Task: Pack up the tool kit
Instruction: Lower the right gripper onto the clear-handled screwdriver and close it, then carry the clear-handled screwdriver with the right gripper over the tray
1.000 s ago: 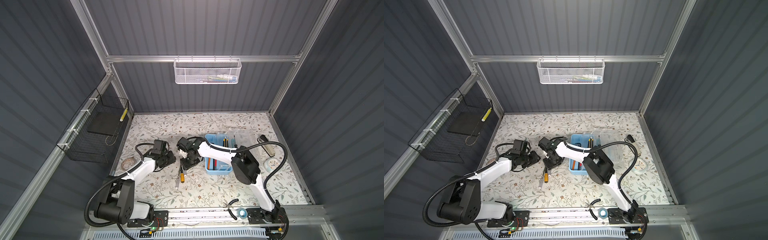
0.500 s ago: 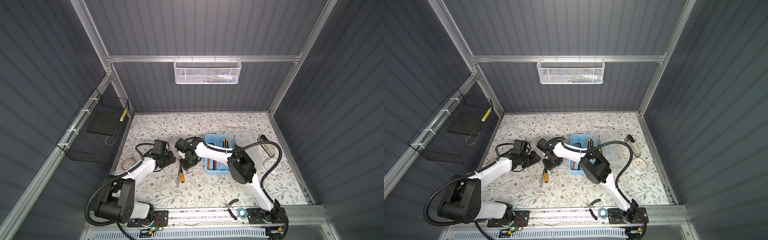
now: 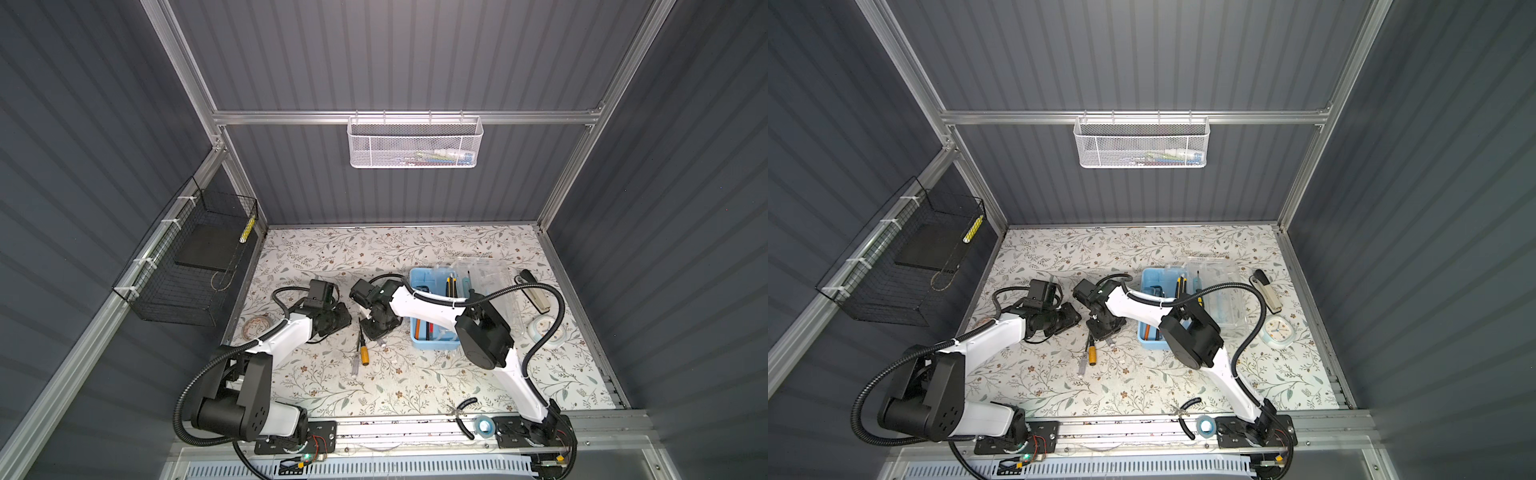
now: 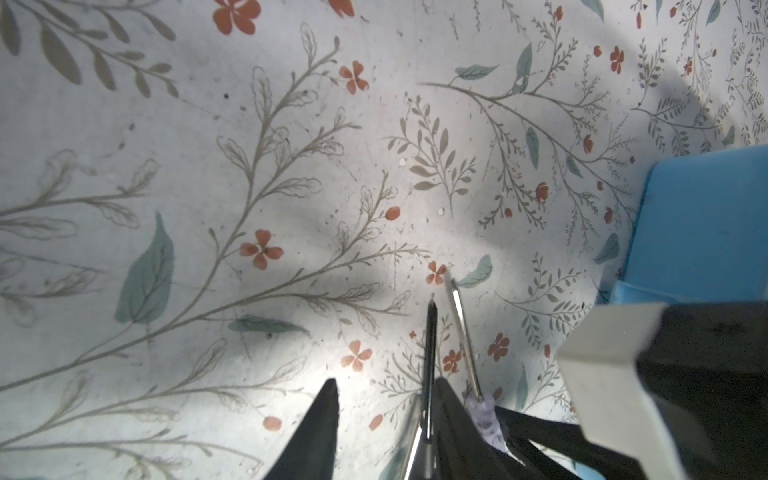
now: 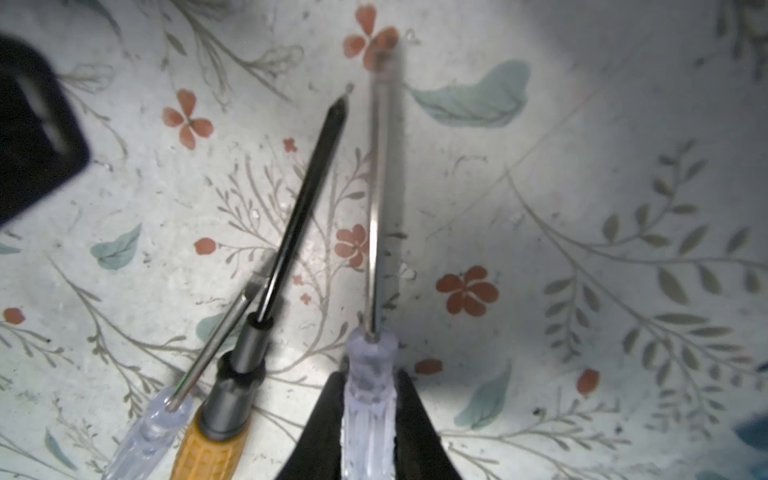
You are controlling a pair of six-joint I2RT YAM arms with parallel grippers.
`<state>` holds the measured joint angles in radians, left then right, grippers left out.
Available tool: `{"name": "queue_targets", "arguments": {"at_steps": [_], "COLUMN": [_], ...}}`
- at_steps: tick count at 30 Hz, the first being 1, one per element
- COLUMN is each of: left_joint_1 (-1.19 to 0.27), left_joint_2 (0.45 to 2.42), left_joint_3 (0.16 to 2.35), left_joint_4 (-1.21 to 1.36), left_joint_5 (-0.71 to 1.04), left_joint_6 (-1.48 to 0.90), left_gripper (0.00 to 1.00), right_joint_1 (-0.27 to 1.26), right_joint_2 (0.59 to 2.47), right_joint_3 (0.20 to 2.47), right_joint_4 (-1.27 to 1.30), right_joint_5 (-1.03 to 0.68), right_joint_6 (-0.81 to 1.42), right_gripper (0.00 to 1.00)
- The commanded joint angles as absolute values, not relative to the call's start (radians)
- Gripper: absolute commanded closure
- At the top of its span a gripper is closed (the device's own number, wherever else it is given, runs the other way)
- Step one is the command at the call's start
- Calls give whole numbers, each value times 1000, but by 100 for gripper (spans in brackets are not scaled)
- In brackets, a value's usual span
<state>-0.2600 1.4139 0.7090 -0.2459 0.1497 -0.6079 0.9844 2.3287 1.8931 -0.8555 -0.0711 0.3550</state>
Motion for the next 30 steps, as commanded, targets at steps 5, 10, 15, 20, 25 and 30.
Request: {"name": "queue_targets", "arguments": {"at_steps": [5, 10, 15, 20, 25, 30], "left_joint_1": [-255, -255, -255, -255, -255, -255], "left_joint_2": [1419, 1409, 1399, 1403, 1410, 1407], "left_joint_3": [710, 713, 715, 716, 721, 721], "left_joint_4": [-245, -253, -261, -249, -239, -235], "left_joint_5": [143, 135, 118, 125, 133, 124], "left_joint_6": [-588, -588, -584, -584, -579, -574], "left_gripper": [61, 61, 61, 61, 61, 61], "right_joint_1": [989, 986, 968, 902, 789, 657], "right_joint_2": [2331, 2286, 2171, 2004, 1817, 1651], "right_joint_3": [1829, 1822, 1782, 1719, 1630, 1537], "right_joint_4": [-903, -900, -880, -877, -896, -934], "right_joint_5": [-41, -20, 13, 67, 149, 230], "right_joint_6": [360, 358, 353, 352, 341, 329], "right_gripper": [95, 100, 100, 100, 100, 100]}}
